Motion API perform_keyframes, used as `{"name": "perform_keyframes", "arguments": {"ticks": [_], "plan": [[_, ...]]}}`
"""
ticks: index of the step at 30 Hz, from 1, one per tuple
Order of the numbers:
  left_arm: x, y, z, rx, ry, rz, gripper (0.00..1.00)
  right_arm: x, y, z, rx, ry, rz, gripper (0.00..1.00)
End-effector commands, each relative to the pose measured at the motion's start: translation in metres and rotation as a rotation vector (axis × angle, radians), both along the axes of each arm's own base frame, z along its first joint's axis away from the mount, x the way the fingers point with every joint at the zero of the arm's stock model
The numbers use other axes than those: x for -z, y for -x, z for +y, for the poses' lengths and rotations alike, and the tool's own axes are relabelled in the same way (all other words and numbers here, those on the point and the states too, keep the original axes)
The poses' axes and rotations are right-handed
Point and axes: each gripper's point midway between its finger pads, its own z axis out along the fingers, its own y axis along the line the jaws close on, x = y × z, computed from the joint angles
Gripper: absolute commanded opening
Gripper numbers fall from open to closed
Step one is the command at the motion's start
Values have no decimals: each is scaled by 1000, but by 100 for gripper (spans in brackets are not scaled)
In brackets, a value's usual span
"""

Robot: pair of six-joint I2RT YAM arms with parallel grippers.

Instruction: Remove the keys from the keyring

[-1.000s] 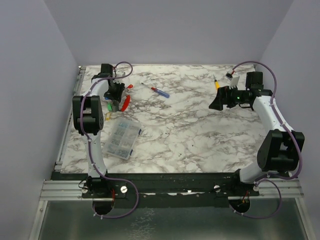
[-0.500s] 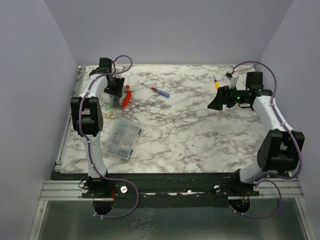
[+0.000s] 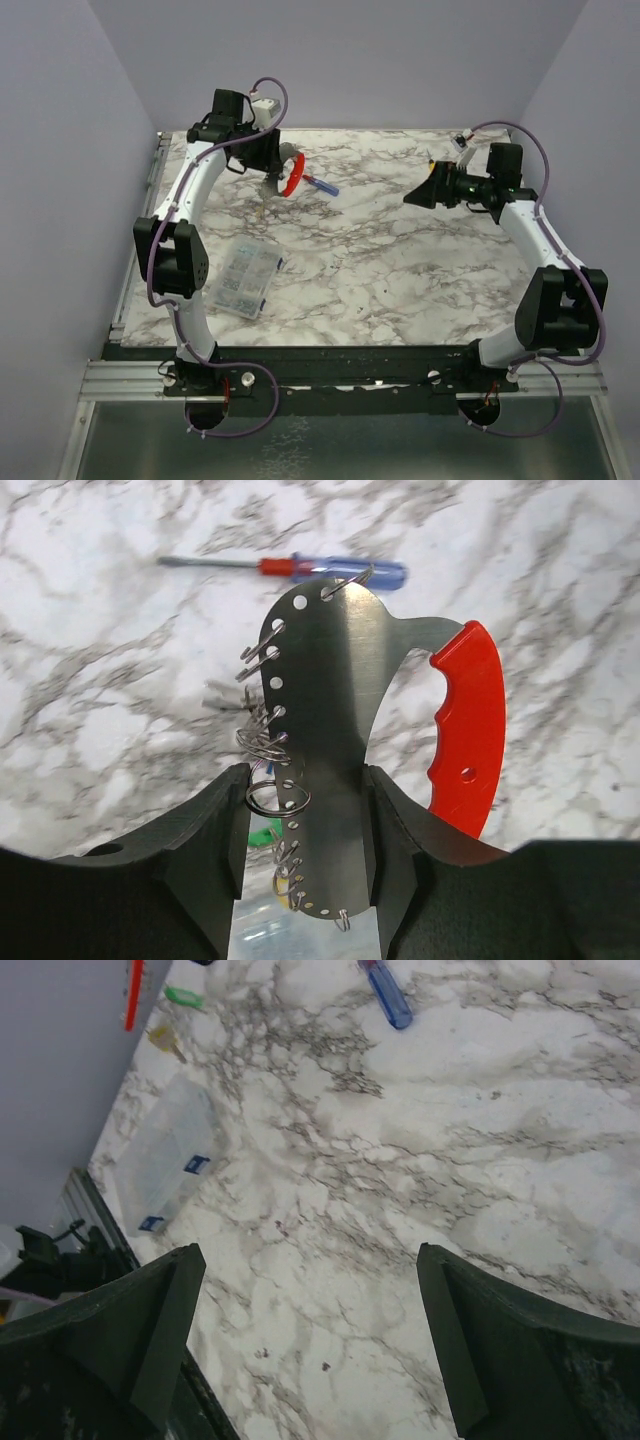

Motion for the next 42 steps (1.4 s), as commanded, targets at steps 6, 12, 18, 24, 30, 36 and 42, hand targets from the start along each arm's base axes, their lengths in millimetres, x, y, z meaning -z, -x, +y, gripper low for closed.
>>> {"name": "perform_keyframes", "arguments": {"ticks": [6,12,18,24,30,36,42], "plan": [[-99,26,-86,17,449,-103,0,-92,-21,87,38,-210,-131,100],[-121,22,-107,-59,651,-132,0,-104,-41,130,113,-238,-142,100],[-118,32,-118,-2,665,-120,0,-95,-51,153,16,-154,-263,100],[-61,61,-101,199,395,-156,39,-64,-28,122,-59,20,-240,100],[-12,65,-92,198,300,-67,61,-10,-8,94,-111,108,-112,97],[30,49,-114,139,436,121,61,26,-26,87,-154,99,-14,80],[54,21,-130,79,556,156,61,65,-46,86,-255,178,74,64]]}}
